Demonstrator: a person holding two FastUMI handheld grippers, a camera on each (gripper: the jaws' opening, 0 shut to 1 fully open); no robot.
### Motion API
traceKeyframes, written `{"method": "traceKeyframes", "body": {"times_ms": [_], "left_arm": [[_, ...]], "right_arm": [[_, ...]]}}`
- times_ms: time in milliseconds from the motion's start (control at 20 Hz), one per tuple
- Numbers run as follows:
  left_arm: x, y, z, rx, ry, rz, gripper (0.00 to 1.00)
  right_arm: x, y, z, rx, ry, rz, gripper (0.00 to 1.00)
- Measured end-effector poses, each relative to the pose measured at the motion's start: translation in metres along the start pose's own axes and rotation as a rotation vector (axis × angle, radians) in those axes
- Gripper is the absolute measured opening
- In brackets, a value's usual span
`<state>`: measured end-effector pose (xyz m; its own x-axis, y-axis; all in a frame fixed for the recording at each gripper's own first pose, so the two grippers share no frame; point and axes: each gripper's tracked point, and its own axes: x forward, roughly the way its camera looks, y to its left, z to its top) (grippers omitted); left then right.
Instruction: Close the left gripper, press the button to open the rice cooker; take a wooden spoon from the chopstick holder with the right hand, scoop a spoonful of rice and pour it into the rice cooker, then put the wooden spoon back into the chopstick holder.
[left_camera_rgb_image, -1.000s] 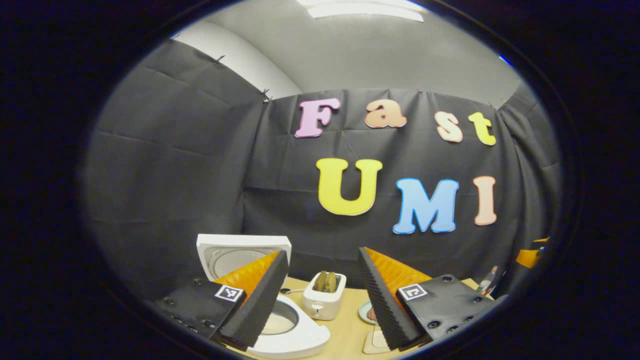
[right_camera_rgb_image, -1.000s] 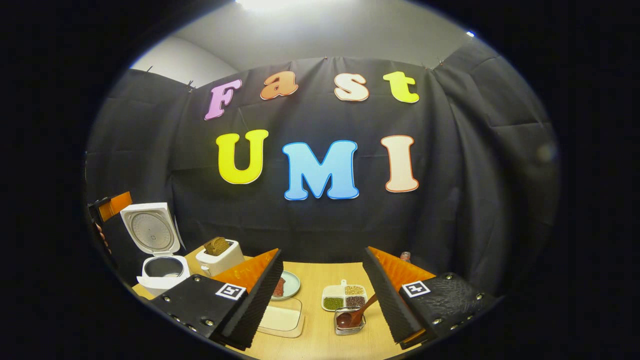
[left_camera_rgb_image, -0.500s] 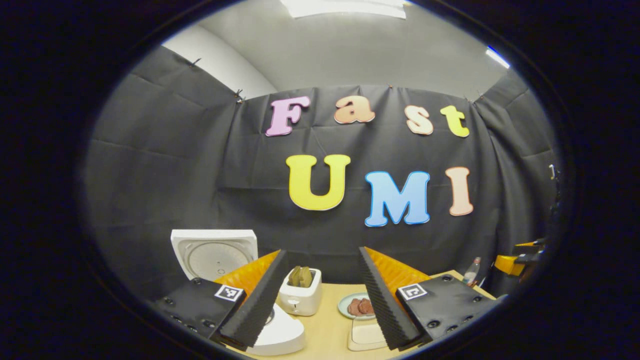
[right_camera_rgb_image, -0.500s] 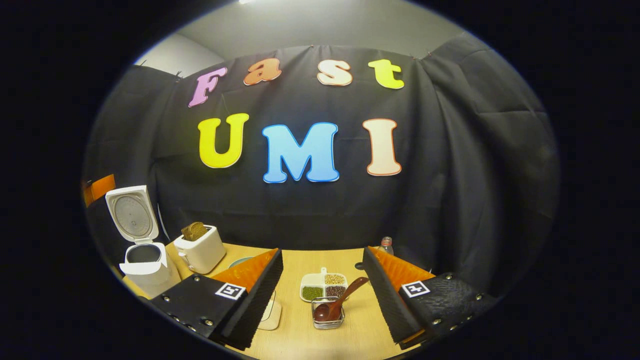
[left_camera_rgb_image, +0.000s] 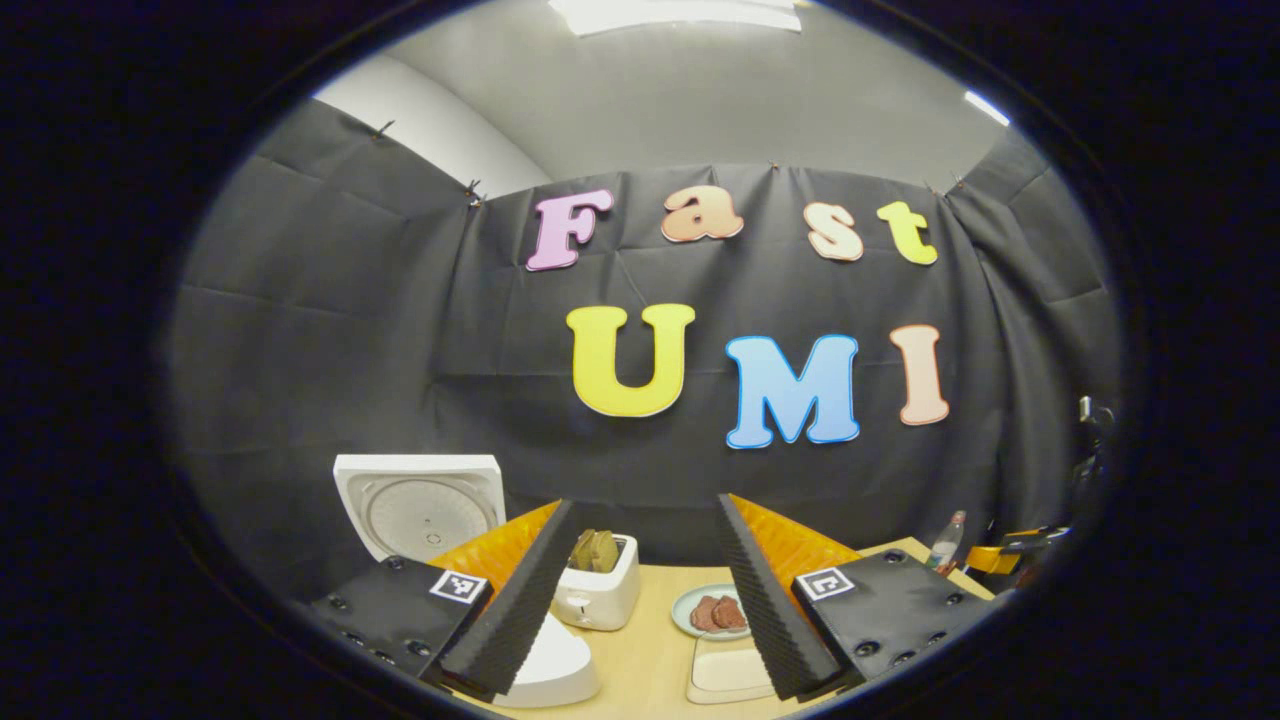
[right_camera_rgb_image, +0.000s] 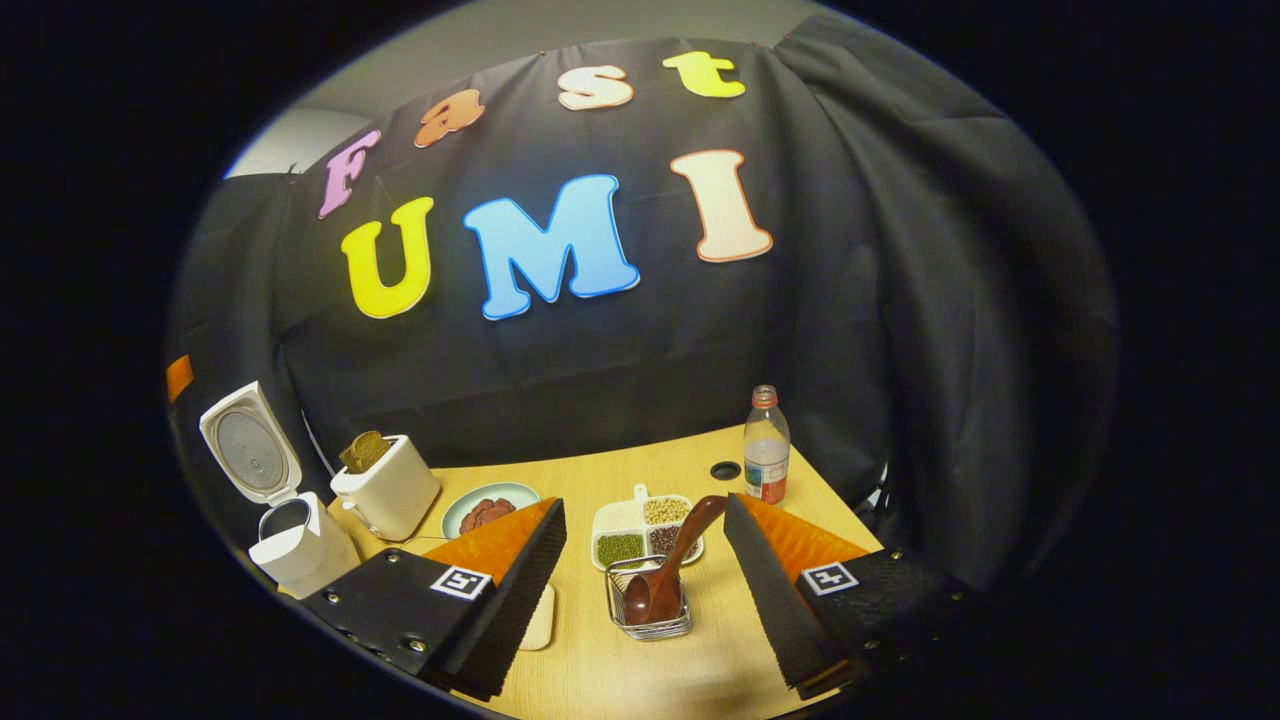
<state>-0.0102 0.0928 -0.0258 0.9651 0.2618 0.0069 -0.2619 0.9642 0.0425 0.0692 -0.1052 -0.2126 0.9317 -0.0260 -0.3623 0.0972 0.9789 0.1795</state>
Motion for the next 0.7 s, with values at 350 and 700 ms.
{"method": "traceKeyframes", "body": {"times_ms": [350,700], "left_arm": [[0.002,-0.018,-0.006,0.03,0.042,0.004,0.96],[-0.002,-0.031,-0.013,0.055,0.091,0.052,0.94]], "right_arm": [[0.064,-0.024,-0.043,0.099,0.114,0.022,0.94],[0.109,-0.035,-0.06,0.156,0.162,0.069,0.89]]}}
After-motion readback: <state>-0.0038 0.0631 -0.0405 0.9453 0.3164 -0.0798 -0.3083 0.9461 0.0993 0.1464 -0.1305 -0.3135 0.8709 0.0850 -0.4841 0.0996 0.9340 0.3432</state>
